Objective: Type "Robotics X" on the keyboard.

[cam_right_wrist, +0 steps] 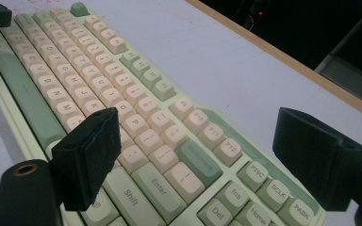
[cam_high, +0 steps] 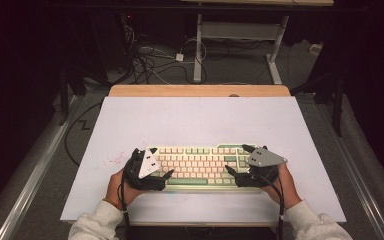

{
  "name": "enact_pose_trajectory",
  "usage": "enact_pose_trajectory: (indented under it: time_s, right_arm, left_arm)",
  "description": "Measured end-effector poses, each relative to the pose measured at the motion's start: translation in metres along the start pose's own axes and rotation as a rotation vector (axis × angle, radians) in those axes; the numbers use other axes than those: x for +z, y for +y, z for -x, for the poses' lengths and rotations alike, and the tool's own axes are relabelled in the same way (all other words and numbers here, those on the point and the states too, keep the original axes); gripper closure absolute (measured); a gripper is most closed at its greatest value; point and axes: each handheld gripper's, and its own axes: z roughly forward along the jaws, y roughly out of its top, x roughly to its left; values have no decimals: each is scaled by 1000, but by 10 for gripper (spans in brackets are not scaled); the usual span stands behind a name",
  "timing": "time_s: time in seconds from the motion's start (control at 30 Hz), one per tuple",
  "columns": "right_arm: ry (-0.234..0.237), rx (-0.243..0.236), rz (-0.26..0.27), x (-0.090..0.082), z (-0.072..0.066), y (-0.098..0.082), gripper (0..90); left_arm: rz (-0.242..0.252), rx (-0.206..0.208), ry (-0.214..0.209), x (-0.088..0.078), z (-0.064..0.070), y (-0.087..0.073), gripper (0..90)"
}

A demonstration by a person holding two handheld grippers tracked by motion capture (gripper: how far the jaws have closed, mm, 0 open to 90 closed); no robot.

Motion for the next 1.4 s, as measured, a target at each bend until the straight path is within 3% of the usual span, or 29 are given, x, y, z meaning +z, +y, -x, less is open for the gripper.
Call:
enact_pose_trajectory:
  time_s: [0.33, 1.0, 1.4]
  right_arm:
    - [-7, -33, 3, -8, 0, 2, 168]
    - [-66, -21, 25, -37, 11, -8, 168]
    - [-105, -10, 33, -55, 18, -22, 168]
  left_arm:
    - [12, -9, 19, -10, -4, -1, 146]
    - [20, 13, 50, -30, -6, -12, 146]
    - [59, 18, 61, -41, -7, -23, 145]
